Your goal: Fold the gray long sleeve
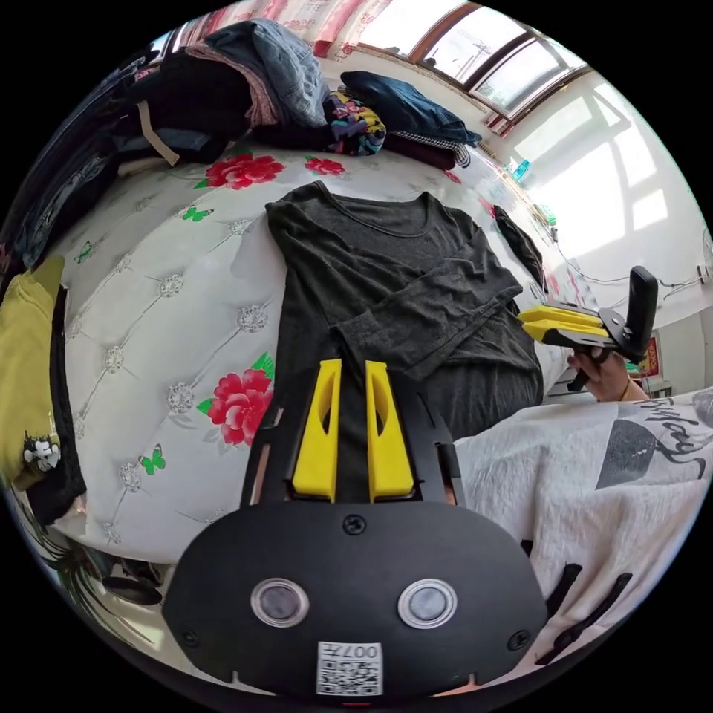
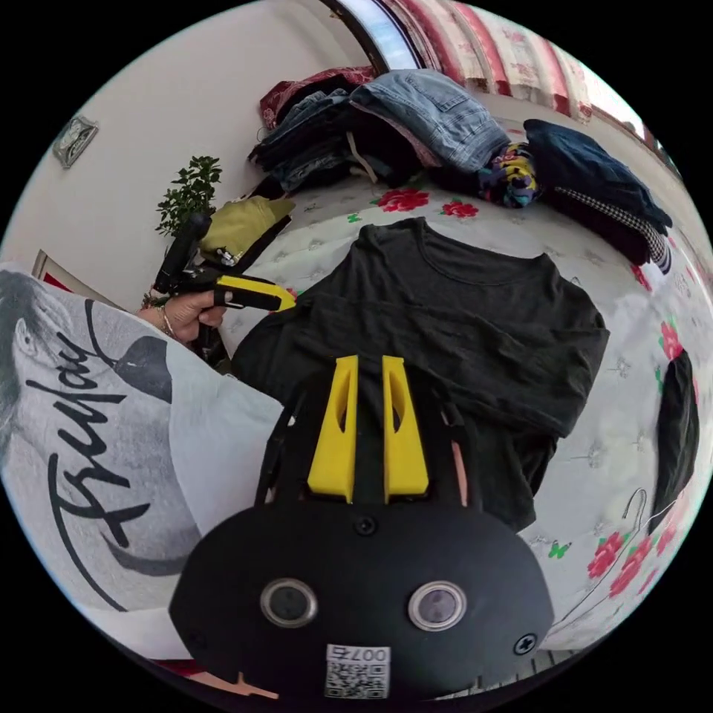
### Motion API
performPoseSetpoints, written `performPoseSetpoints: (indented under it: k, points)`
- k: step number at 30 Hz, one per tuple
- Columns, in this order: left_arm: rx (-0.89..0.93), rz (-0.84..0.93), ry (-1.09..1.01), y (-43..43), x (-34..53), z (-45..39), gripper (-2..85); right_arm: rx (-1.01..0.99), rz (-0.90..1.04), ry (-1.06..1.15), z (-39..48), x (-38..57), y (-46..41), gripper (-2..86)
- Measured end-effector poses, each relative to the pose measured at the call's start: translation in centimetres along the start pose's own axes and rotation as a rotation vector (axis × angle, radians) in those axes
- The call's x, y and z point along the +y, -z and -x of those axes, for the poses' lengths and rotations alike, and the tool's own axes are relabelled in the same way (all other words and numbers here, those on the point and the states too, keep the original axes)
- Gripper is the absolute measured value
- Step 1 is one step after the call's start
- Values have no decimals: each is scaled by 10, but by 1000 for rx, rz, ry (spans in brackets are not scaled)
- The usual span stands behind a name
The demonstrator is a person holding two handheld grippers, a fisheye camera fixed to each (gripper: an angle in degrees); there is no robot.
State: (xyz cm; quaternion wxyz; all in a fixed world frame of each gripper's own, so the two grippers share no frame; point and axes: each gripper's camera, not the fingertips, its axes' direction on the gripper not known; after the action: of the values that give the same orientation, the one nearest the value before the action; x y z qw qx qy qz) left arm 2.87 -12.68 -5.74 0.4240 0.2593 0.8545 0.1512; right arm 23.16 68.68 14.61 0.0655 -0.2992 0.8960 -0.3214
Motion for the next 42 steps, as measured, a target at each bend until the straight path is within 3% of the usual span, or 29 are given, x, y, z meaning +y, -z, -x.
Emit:
performPoseSetpoints:
  k: [4,7,11,18,24,33,42]
  points:
    - [-3,80,-89,-23,-19,-12,68,194,-2,-118,-31,-1,6,70]
    - [-83,196,-145,-50,-27,-20,12,325,18,-257,-60,-1,10,71]
    - [-85,164,-219,-33,-26,-23,-7,362,61,-383,-89,6,1,69]
    - [60,-55,-124,47,2,-13,-9,391,137,-387,-104,-3,-26,61]
    - [37,-35,-46,59,14,2,-9,447,188,-351,-116,-29,-48,48]
    - [41,202,71,-13,37,33,12,308,102,-439,-152,-4,-26,39]
    - [25,82,88,26,22,47,26,222,-28,-406,-192,-55,11,16]
